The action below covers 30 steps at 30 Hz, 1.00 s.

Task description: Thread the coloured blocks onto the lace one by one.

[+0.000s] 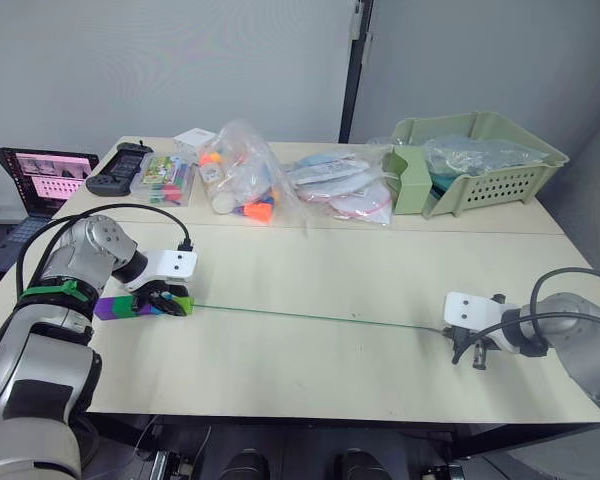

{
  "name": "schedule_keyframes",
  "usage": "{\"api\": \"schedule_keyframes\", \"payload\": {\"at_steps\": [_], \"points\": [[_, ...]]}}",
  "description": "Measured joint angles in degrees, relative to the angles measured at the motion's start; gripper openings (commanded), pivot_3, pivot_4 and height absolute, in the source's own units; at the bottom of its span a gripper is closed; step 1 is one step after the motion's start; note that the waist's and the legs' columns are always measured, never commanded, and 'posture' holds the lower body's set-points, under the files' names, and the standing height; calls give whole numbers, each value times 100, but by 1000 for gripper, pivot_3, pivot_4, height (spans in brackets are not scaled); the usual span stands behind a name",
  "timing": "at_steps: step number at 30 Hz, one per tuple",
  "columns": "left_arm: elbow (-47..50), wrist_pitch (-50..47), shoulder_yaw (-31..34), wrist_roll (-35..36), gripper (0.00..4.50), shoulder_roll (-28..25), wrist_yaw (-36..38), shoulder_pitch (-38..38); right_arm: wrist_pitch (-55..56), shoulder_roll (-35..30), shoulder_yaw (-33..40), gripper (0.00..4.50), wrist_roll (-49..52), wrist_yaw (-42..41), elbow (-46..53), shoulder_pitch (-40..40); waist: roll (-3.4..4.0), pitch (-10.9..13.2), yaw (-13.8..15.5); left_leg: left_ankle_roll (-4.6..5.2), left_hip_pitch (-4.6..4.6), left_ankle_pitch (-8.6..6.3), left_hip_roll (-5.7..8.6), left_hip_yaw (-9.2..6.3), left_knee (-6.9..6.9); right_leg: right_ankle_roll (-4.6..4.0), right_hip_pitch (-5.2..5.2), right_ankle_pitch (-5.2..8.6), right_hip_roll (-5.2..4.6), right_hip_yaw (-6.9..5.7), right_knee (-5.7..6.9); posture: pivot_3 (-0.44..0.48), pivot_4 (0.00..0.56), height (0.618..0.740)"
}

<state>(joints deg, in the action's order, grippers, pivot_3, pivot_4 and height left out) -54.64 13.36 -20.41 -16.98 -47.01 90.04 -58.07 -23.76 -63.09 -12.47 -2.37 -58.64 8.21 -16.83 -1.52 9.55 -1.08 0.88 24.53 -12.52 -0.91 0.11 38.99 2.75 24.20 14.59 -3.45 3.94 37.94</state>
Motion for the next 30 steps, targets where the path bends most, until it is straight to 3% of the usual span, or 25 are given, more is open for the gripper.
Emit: {"api": "schedule_keyframes", "payload": {"at_steps": [5,9,11,18,23,30], "points": [[140,-95,4,63,1279,-37,111,84,179,137,7,0,-116,-39,-129,-65,-5,-3,-9,0,-10,0,-2,3,0,0,-7,0,1,0,0,0,150,737],[280,-135,76,173,1279,-58,127,213,190,229,55,1322,-126,-103,-240,-145,-7,-4,-10,0,-15,0,-3,3,0,0,-11,0,1,1,2,0,150,737],[359,-218,112,269,2324,-58,153,272,193,246,97,1980,-131,-129,-279,-176,-7,-4,1,0,-15,0,-2,3,0,0,-10,0,1,1,4,0,150,737],[857,-784,318,1099,4500,-168,215,486,-43,271,458,4347,511,-646,-9,-39,-10,-2,23,0,3,0,-1,0,3,0,3,0,-1,1,4,0,150,737],[1161,-1251,770,1803,4500,-661,218,589,-667,281,1283,4431,1373,-771,405,128,-9,-2,10,0,-2,0,-3,-3,-2,-1,3,0,0,0,7,0,150,737],[1480,-2214,1979,2896,4500,-964,178,1247,-1133,630,2223,4431,2216,-607,601,682,-9,-2,27,0,-5,0,-3,0,0,-1,-3,0,-2,0,4,0,150,737]]}}
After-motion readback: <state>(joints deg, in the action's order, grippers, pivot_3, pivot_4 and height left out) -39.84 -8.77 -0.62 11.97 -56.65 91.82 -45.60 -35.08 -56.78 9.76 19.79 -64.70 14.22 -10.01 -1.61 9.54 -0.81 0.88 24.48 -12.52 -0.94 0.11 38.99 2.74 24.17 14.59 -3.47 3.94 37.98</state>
